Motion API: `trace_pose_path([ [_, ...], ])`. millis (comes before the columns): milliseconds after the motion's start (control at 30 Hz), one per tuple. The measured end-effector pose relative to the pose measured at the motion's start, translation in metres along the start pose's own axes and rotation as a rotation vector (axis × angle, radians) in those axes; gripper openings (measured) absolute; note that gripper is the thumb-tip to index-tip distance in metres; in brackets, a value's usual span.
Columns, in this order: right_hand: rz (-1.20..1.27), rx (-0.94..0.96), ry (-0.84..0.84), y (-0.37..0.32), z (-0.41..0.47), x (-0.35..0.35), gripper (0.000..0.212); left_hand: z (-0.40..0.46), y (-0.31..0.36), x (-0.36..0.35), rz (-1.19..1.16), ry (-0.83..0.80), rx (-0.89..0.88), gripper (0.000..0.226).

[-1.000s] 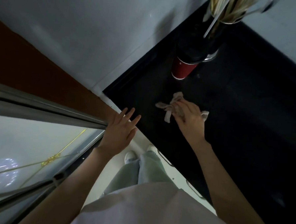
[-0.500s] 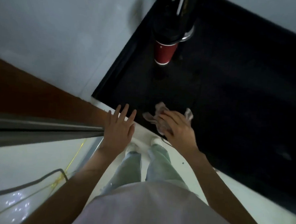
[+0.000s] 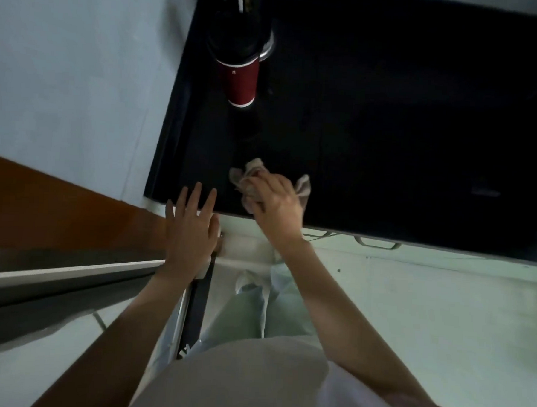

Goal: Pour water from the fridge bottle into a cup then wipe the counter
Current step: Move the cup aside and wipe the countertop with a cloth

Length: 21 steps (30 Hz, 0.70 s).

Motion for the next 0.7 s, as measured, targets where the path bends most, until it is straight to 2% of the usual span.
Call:
trace_pose_path([
  [100,0.035,0.086,-0.042,-0.016,-0.003,-0.017,0.028,0.0,-0.002,-0.001,0.019,0.03,-0.044,0.047],
  [200,-0.023,0.094,-0.011,0.013,-0.018,-0.002,0.03,-0.002,-0.001,0.0,0.025,0.0,-0.032,0.051],
  [333,-0.082,-0.157,0.148,0.086,-0.046,0.042,0.032,-0.002,-0.001,0.0,0.031,-0.033,-0.033,0.052],
  [433,-0.116,-0.294,0.208,0.105,-0.057,0.054,0.03,-0.003,-0.001,0.0,0.037,-0.04,-0.034,0.052],
  [700,-0.031,0.023,0.087,-0.013,-0.024,-0.013,0.032,-0.002,-0.001,-0.002,0.027,-0.016,-0.032,0.052],
])
Point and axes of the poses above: each hand's wrist, its own z-axis towards the middle knuckle, its own x-axis out of the back of the hand, y = z × x, the point moved 3 cm from there along z, towards the middle knuckle, and after that the axes turned 12 degrees about -y, right-handed, at the moved point
